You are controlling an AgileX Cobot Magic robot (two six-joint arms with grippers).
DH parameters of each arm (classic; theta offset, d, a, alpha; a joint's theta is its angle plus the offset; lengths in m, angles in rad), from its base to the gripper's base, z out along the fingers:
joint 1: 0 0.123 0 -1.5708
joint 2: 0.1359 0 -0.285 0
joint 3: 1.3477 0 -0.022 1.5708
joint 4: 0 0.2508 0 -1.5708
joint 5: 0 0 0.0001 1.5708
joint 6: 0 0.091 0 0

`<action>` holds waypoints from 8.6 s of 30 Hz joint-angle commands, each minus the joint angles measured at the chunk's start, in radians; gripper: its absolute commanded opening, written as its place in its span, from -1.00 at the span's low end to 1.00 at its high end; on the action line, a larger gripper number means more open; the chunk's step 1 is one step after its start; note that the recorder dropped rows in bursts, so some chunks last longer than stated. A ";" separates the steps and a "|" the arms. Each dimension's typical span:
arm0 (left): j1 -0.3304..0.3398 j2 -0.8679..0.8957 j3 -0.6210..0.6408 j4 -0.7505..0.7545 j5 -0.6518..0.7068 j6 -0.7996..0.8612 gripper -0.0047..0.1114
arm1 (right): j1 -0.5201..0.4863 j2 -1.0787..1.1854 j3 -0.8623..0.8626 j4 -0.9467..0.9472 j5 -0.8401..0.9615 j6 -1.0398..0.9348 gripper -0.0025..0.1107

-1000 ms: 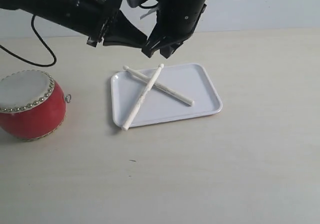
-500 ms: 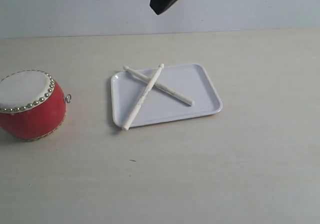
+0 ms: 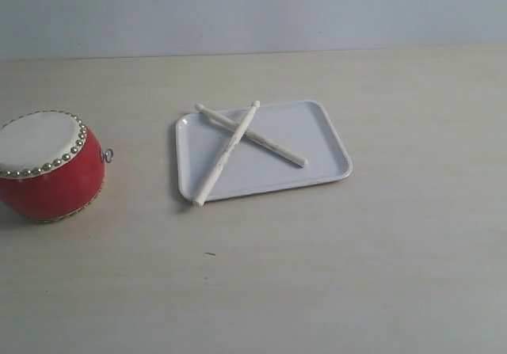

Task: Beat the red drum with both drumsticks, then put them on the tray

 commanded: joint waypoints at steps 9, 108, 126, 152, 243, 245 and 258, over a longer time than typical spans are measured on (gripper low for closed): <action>-0.007 -0.429 0.150 0.195 -0.157 -0.096 -0.92 | -0.002 -0.398 0.236 -0.028 -0.251 0.016 -0.96; -0.003 -0.886 1.254 -0.293 -0.492 0.101 -0.92 | -0.002 -1.505 1.818 0.036 -1.023 -0.012 -0.96; -0.003 -0.886 1.254 -0.138 -0.537 -0.047 -0.92 | -0.002 -1.505 1.818 0.036 -1.023 -0.012 -0.96; 0.011 -0.886 1.254 0.599 -0.617 -0.645 -0.92 | -0.039 -1.505 1.818 0.038 -1.023 -0.012 -0.96; 0.173 -0.886 1.254 0.677 -0.563 -0.657 -0.92 | -0.450 -1.505 1.818 -0.195 -1.027 -0.012 -0.96; 0.200 -0.886 1.254 0.674 -0.563 -0.661 -0.92 | -0.450 -1.505 1.818 -0.195 -1.027 -0.012 -0.96; 0.203 -0.886 1.254 0.676 -0.563 -0.657 -0.92 | -0.450 -1.505 1.818 -0.313 -1.027 -0.012 -0.96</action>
